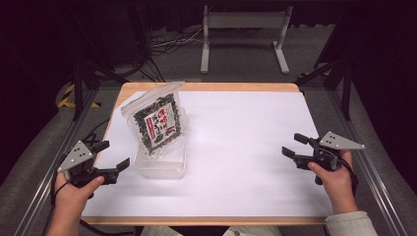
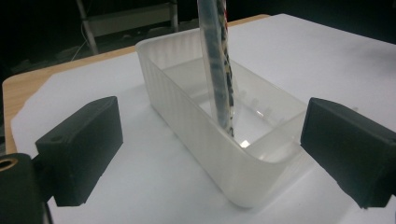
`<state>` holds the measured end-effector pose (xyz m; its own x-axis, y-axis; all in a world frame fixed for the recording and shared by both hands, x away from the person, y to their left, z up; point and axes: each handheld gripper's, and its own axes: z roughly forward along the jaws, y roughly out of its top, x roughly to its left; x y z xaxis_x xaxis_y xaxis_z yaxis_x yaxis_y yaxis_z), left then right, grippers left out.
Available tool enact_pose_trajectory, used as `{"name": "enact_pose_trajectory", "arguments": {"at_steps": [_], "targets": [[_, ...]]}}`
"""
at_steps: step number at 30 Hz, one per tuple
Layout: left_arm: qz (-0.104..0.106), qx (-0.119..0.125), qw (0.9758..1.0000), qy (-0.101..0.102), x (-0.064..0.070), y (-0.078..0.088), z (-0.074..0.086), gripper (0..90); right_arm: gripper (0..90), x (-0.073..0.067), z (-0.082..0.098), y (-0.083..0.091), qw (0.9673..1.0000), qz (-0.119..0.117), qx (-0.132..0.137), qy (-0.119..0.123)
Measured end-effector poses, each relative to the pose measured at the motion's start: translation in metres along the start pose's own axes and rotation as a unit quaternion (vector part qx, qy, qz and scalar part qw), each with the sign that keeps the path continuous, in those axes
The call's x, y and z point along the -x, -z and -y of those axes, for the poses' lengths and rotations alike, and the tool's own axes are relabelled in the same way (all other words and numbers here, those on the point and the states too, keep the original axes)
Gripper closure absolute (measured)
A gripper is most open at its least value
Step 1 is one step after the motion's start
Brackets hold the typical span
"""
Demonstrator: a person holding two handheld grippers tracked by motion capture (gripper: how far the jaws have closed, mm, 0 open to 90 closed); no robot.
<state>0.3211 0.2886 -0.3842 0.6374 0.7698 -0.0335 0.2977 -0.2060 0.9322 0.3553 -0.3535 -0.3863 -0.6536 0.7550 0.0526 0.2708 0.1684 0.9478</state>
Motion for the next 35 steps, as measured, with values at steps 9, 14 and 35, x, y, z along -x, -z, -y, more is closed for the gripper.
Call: {"name": "enact_pose_trajectory", "arguments": {"at_steps": [9,14,35], "targets": [[0.014,-0.014,0.9998,0.01,-0.004,-0.003,0.027,7.5,23.6,0.003,0.017,0.005,1.0,-0.003,-0.007,-0.005],[0.019,-0.039,0.9991,0.003,-0.004,-0.008,0.04,7.4,23.0,0.003,0.029,0.004,0.9998,-0.003,-0.017,-0.01],[0.035,-0.07,0.9969,0.009,-0.001,-0.023,0.063,7.0,22.7,0.004,0.046,-0.004,0.9996,-0.002,-0.029,0.003]]}}
